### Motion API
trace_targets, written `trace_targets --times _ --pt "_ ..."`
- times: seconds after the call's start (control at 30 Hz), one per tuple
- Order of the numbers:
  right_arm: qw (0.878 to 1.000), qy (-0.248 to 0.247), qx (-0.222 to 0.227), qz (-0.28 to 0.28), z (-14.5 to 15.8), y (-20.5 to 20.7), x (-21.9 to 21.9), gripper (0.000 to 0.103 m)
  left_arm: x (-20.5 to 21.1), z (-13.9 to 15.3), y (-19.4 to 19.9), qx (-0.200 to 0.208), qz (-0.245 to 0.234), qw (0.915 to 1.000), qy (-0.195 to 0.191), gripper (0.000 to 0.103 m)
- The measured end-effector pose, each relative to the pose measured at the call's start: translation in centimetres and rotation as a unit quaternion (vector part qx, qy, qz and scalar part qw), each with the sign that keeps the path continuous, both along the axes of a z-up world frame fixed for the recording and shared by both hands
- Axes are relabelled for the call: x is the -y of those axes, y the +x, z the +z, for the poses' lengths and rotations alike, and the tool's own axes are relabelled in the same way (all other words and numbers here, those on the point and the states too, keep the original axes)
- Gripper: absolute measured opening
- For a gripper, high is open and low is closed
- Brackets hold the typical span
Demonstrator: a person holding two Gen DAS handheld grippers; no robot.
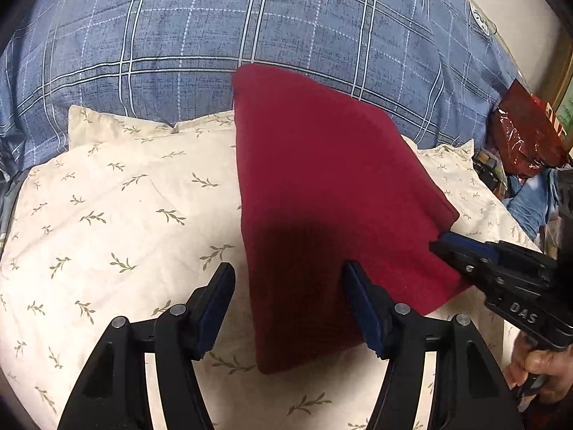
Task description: Fold small clothes
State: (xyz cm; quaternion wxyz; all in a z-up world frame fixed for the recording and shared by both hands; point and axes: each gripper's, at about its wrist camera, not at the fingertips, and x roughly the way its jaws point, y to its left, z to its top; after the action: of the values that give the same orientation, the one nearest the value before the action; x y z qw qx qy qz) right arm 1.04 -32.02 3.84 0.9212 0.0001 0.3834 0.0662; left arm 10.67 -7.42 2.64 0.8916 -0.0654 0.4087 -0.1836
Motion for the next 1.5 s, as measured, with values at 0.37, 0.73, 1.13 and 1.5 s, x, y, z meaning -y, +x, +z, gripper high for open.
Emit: trace_targets --times 0.37,0.73,1.13,1.5 --pt "0.998 0.04 0.03 -0.041 2.1 -0.4 0.9 0.032 0.3 0.2 0.2 0.003 0.004 0.9999 0.009 0.066" --pt "0.996 0.07 -0.013 -0.051 -0.4 1.2 2.5 0.05 0.2 0.1 0.6 0.0 0.002 0.9999 0.01 0.07" --pt "0.989 0.13 0.01 -0.076 -0.4 1.2 3.2 0.061 0.6 0.5 0.9 -0.004 0.006 0.9999 0.012 0.073" --pt "0.976 0.203 0.023 -0.069 -1.5 3.2 5.7 0.073 -0.4 0.5 4.0 -0.024 -0.003 0.9983 -0.053 0.078"
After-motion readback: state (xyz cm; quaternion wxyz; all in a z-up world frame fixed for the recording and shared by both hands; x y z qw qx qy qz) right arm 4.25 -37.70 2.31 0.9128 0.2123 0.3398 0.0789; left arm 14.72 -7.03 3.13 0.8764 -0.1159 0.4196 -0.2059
